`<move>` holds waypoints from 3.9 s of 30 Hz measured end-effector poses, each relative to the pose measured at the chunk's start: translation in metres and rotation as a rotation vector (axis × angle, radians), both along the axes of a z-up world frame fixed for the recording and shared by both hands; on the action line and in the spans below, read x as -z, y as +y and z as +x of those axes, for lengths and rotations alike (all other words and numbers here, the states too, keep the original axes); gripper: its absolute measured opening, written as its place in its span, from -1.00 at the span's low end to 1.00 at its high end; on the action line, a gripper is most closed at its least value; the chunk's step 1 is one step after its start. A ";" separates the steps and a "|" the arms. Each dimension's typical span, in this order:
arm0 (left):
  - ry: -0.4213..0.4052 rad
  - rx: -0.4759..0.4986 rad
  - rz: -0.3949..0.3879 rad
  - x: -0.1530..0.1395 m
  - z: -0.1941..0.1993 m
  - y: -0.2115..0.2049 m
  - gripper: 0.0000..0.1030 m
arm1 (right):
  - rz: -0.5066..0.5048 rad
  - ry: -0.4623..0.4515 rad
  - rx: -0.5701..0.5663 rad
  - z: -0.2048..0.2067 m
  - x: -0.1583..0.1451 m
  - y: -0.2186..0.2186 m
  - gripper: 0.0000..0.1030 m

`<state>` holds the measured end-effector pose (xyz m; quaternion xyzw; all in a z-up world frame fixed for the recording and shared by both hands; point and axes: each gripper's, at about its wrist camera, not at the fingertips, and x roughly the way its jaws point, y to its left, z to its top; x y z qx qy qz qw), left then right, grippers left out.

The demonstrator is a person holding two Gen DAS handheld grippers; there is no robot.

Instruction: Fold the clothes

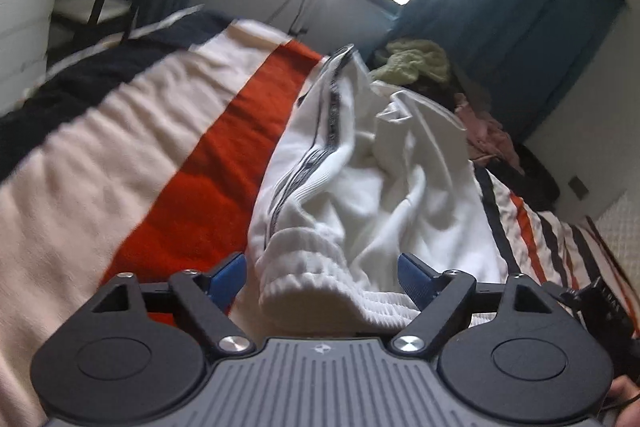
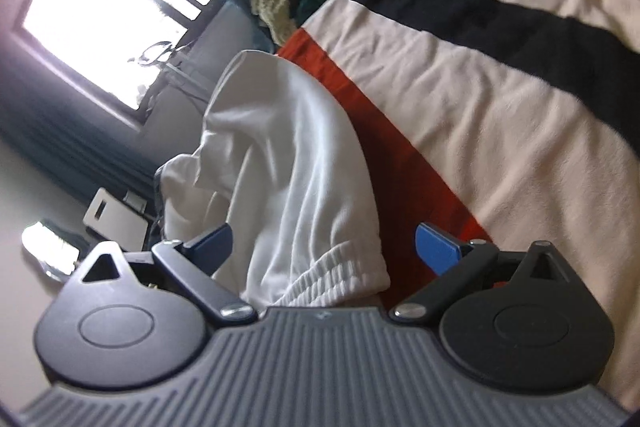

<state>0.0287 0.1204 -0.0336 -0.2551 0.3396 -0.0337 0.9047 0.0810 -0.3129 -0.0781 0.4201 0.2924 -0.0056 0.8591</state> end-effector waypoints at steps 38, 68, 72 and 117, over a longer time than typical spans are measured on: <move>-0.058 -0.242 -0.194 0.016 0.008 0.040 -0.66 | 0.206 -0.023 -0.307 0.054 0.049 0.032 -0.26; 0.133 -0.192 -0.239 0.052 0.025 0.031 -0.09 | 0.192 0.078 -0.192 0.027 0.058 0.026 0.18; 0.135 -0.194 -0.250 0.055 0.026 0.031 -0.27 | 0.188 0.088 -0.165 0.025 0.062 0.023 -0.22; 0.103 -0.399 0.167 -0.016 0.313 0.314 -0.56 | 0.462 0.137 -0.754 0.179 0.039 0.417 -0.06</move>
